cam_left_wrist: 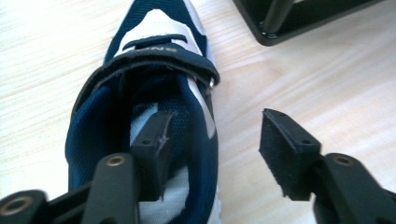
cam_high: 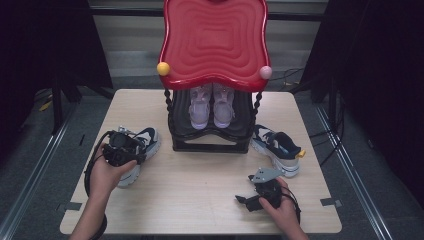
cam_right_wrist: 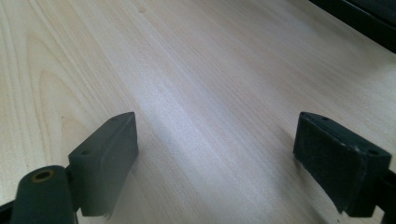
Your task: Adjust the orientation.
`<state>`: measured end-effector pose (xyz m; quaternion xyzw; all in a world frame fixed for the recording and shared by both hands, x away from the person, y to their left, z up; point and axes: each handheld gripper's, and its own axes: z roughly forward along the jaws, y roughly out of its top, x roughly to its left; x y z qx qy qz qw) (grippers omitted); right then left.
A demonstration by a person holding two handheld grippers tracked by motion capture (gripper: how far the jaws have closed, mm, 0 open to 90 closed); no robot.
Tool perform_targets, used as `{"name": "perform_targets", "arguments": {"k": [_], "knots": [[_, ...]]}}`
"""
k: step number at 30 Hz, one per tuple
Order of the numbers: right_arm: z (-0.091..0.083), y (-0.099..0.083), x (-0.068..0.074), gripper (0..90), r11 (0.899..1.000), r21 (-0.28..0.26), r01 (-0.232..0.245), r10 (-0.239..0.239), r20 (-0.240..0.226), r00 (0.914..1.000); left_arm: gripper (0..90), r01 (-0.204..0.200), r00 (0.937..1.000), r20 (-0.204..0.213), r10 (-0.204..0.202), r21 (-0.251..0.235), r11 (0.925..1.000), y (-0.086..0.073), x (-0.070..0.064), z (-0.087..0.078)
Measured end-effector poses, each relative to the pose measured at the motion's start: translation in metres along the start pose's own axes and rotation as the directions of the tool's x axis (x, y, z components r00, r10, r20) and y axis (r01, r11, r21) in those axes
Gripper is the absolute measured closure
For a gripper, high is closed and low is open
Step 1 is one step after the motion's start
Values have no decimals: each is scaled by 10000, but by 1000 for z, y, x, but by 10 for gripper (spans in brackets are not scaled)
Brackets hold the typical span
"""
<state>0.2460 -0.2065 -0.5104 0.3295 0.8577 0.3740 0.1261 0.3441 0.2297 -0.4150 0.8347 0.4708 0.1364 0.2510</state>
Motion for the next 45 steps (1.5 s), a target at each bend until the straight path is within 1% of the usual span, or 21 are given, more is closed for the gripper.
{"name": "perform_targets", "arguments": {"k": [2, 3, 5, 6, 8, 12, 15, 17, 20, 23, 25, 26, 28, 30, 31, 33, 35, 36, 39, 42, 45], "knots": [[0, 0, 0, 135, 10000, -1, 1, -1, 1, 10000, 380, -243, 9997, -74, 243, -80, 9997, -3, 1, -5], [0, 0, 0, 135, 10000, 0, 2, -2, 0, 10000, 379, -233, 9997, -37, 232, -137, 9996, -4, 2, -7], [0, 0, 0, 135, 10000, 1, -1, 1, -1, 10000, 373, -275, 9996, 30, 275, 151, 9995, -8, 5, -9], [0, 0, 0, 135, 10000, 0, -1, 1, 1, 10000, 379, -440, 9990, 40, 439, 391, 9983, -10, 6, -7], [0, 0, 0, 135, 10000, 0, 4, -4, 4, 10000, 396, -747, 9972, 14, 747, 490, 9960, -14, 5, -6], [0, 0, 0, 135, 10000, -2, 2, -2, 0, 10000, 385, -805, 9963, 365, 784, 596, 9950, -16, -2, -4], [0, 0, 0, 135, 10000, 0, 1, -1, -1, 10000, 385, -876, 9953, 463, 848, 611, 9943, -15, -7, -3], [0, 0, 0, 135, 10000, 0, -2, 2, 0, 10000, 389, -931, 9950, 440, 899, 767, 9927, -14, -9, -3], [0, 0, 0, 135, 10000, 0, 3, -3, -1, 10000, 396, -1078, 9922, 738, 1009, 966, 9895, -14, -11, 0], [0, 0, 0, 135, 10000, -1, 2, -2, -1, 10000, 456, -1216, 9913, 653, 1144, 1187, 9855, -15, -12, 5], [0, 0, 0, 135, 10000, 0, 2, -2, -2, 10000, 536, -1360, 9903, 467, 1309, 1308, 9820, -15, -13, 6], [0, 0, 0, 135, 10000, 1, 0, 0, -2, 10000, 607, -1377, 9899, 512, 1320, 1325, 9816, -14, -13, 6], [0, 0, 0, 135, 10000, 0, 0, 0, -2, 10000, 643, -1219, 9907, 789, 1113, 1467, 9816, -13, -13, 6], [0, 0, 0, 135, 10000, 1, 0, 0, -1, 10000, 675, -1192, 9900, 933, 1056, 1555, 9806, -12, -17, 6], [0, 0, 0, 135, 10000, 0, 3, -3, 0, 10000, 686, -1324, 9877, 1044, 1167, 1587, 9784, -11, -18, 6], [0, 0, 0, 135, 10000, -1, 0, 0, 0, 10000, 697, -1073, 9857, 1446, 869, 1403, 9843, -10, -23, 7], [0, 0, 0, 135, 10000, -1, -1, 1, -1, 10000, 698, -1096, 9832, 1601, 877, 1339, 9849, -9, -25, 7], [0, 0, 0, 135, 10000, 0, -2, 2, 1, 10000, 698, -1051, 9810, 1757, 828, 1220, 9869, -7, -32, 7], [0, 0, 0, 136, 10000, -1, 4, -4, 4, 10000, 696, -986, 9793, 1871, 772, 1081, 9892, -4, -37, 8], [0, 0, 0, 136, 10000, 0, 5, -5, 3, 10000, 693, -924, 9770, 1998, 741, 839, 9922, 2, -48, 12], [0, 0, 0, 136, 10000, -1, 3, -3, 3, 10000, 692, -1037, 9737, 2119, 842, 827, 9912, 5, -54, 14]]}}
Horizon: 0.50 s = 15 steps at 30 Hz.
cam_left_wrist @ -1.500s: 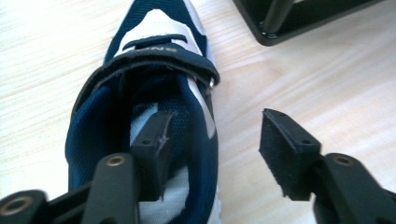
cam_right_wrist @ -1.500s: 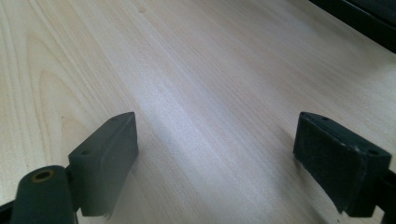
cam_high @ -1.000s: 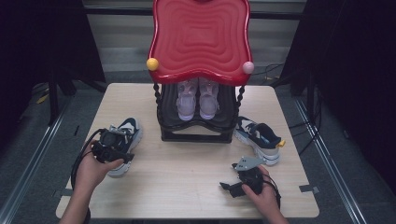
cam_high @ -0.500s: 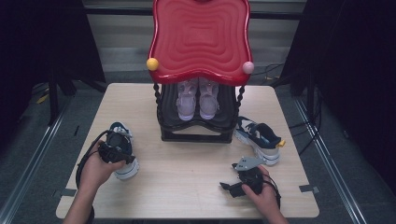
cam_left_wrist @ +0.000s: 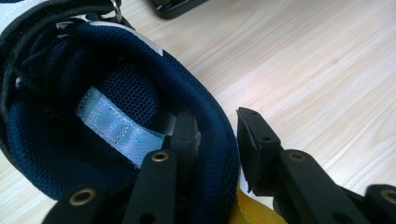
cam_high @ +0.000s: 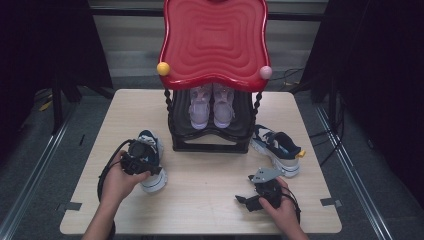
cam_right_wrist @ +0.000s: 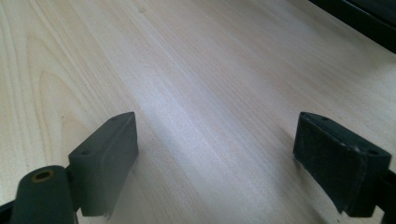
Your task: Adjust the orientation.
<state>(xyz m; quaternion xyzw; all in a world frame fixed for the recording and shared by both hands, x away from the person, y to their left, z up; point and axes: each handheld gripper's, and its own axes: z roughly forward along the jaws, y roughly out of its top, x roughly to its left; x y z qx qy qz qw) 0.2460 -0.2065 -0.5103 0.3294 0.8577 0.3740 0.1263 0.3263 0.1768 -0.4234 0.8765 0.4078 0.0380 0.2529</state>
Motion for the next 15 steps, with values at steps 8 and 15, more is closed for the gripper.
{"name": "perform_targets", "arguments": {"k": [8, 15], "knots": [[0, 0, 0, 135, 10000, 1, 8, -8, 3, 10000, 614, -545, 9984, 171, 544, 65, 9985, 6, -5, 7], [0, 0, 0, 136, 10000, 11, -16, 16, 4, 10000, 408, -831, 9964, 165, 835, -243, 9962, 3, 1, -9]]}}
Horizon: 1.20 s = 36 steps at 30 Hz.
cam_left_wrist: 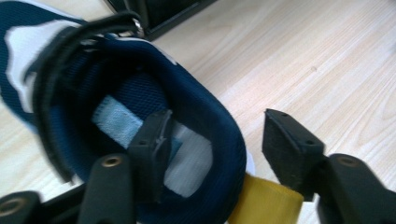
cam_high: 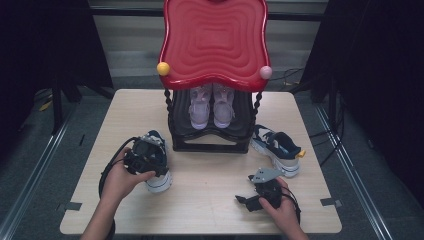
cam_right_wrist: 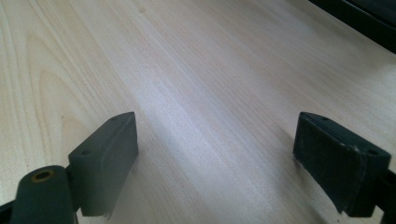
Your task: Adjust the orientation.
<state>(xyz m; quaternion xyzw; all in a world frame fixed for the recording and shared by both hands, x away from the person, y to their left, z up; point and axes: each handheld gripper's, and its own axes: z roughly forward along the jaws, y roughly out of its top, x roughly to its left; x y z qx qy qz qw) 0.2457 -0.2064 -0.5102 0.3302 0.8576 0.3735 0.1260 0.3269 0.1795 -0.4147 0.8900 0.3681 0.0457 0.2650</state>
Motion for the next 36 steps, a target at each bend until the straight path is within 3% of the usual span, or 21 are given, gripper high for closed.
{"name": "perform_targets", "arguments": {"k": [4, 8, 11, 18, 22, 27, 36], "knots": [[0, 0, 0, 136, 10000, -8, 22, -22, -1, 10000, 393, -131, 9998, 170, 133, -101, 9999, -7, 0, -5], [0, 0, 0, 136, 10000, -11, 22, -22, -3, 10000, 417, -708, 9975, -45, 708, 74, 9975, -11, -5, -5], [0, 0, 0, 136, 10000, -10, 21, -21, 0, 10000, 456, -839, 9965, -22, 839, 148, 9964, -9, -9, -5], [0, 0, 0, 136, 10000, -11, 19, -19, -4, 10000, 529, -938, 9952, 297, 929, 319, 9951, -2, -18, 2], [0, 0, 0, 136, 10000, -10, 24, -24, -5, 10000, 600, -1035, 9946, 147, 1028, 619, 9927, 3, -23, 4], [0, 0, 0, 135, 10000, -10, 20, -20, -11, 10000, 660, -952, 9953, 249, 937, 720, 9928, 9, -28, 7], [0, 0, 0, 135, 10000, -8, 18, -18, -10, 10000, 675, -1065, 9925, 693, 1012, 784, 9912, 15, -36, 11]]}}
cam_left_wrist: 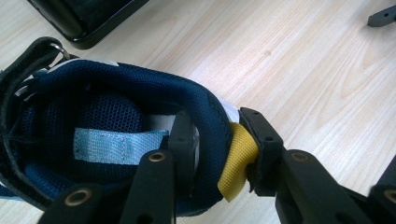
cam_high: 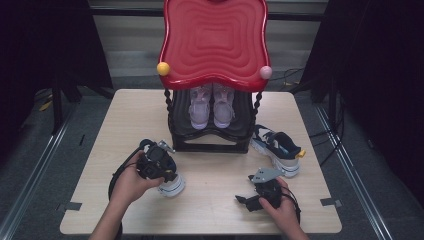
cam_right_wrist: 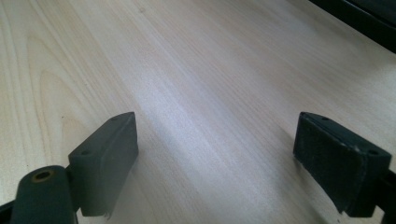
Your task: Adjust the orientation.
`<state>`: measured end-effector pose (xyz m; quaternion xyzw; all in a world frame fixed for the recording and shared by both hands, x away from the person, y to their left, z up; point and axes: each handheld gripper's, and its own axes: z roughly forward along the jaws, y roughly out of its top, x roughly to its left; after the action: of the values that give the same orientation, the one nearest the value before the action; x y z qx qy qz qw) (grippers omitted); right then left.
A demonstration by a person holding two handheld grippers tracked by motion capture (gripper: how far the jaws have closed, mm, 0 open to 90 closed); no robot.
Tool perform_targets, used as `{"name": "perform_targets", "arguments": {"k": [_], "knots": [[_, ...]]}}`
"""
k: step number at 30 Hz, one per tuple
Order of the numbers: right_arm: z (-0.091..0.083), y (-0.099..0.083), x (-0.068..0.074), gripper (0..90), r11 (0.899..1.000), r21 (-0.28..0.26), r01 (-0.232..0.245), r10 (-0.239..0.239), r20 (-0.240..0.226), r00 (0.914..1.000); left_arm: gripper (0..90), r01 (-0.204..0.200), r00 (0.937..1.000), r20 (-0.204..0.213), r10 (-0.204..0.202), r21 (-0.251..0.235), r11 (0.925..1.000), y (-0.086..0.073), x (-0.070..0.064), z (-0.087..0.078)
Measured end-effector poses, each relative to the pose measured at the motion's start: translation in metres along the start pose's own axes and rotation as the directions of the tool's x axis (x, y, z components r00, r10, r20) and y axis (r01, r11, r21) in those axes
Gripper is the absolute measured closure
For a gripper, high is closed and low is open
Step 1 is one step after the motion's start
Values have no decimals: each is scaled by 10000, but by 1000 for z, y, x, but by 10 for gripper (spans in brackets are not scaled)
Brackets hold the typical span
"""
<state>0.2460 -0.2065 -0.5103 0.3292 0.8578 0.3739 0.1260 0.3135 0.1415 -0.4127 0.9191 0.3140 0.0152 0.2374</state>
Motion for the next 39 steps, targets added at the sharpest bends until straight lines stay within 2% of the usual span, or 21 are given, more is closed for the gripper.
{"name": "perform_targets", "arguments": {"k": [3, 6, 9, 14, 19, 21, 22, 24, 25, 27, 29, 32, 38, 39], "knots": [[0, 0, 0, 135, 10000, 9, -22, 22, -3, 10000, 650, -126, 9998, 143, 125, 105, 9999, 1, 1, 0], [0, 0, 0, 135, 10000, 7, -14, 14, -3, 10000, 558, -108, 9994, 317, 102, 162, 9998, 2, 3, -2], [0, 0, 0, 135, 10000, -1, 2, -2, 1, 10000, 498, -246, 9994, 271, 232, 543, 9982, 5, 4, -2], [0, 0, 0, 135, 10000, -1, 0, 0, 1, 10000, 422, -397, 9988, 341, 356, 1277, 9910, 10, 7, 1], [0, 0, 0, 135, 10000, 1, 0, 0, 1, 10000, 372, -156, 9994, 322, 103, 1694, 9854, 12, 12, 3], [0, 0, 0, 135, 10000, -3, 4, -4, 1, 10000, 366, -179, 9995, 297, 131, 1707, 9852, 13, 12, 3], [0, 0, 0, 136, 10000, 2, -3, 3, 0, 10000, 366, -278, 9993, 296, 225, 1932, 9808, 14, 12, 4], [0, 0, 0, 135, 10000, -1, 2, -2, -1, 10000, 365, -340, 9993, 240, 298, 1979, 9796, 15, 10, 6], [0, 0, 0, 135, 10000, 0, 4, -4, 1, 10000, 365, -438, 9988, 284, 387, 2105, 9766, 15, 10, 7], [0, 0, 0, 135, 10000, 4, -14, 14, 0, 10000, 396, -721, 9973, 306, 670, 2221, 9724, 15, 9, 8], [0, 0, 0, 135, 10000, 0, -1, 1, -1, 10000, 424, -883, 9960, 301, 836, 2267, 9700, 17, 8, 9], [0, 0, 0, 135, 10000, 2, -4, 4, -1, 10000, 447, -1099, 9939, 361, 1042, 2496, 9621, 20, 7, 10], [0, 0, 0, 135, 10000, -1, 2, -2, -1, 10000, 489, -1137, 9933, 528, 1028, 2873, 9511, 27, 7, 14], [0, 0, 0, 135, 10000, 9, -19, 19, -3, 10000, 499, -1030, 9941, 621, 886, 2924, 9507, 27, 7, 15]]}}
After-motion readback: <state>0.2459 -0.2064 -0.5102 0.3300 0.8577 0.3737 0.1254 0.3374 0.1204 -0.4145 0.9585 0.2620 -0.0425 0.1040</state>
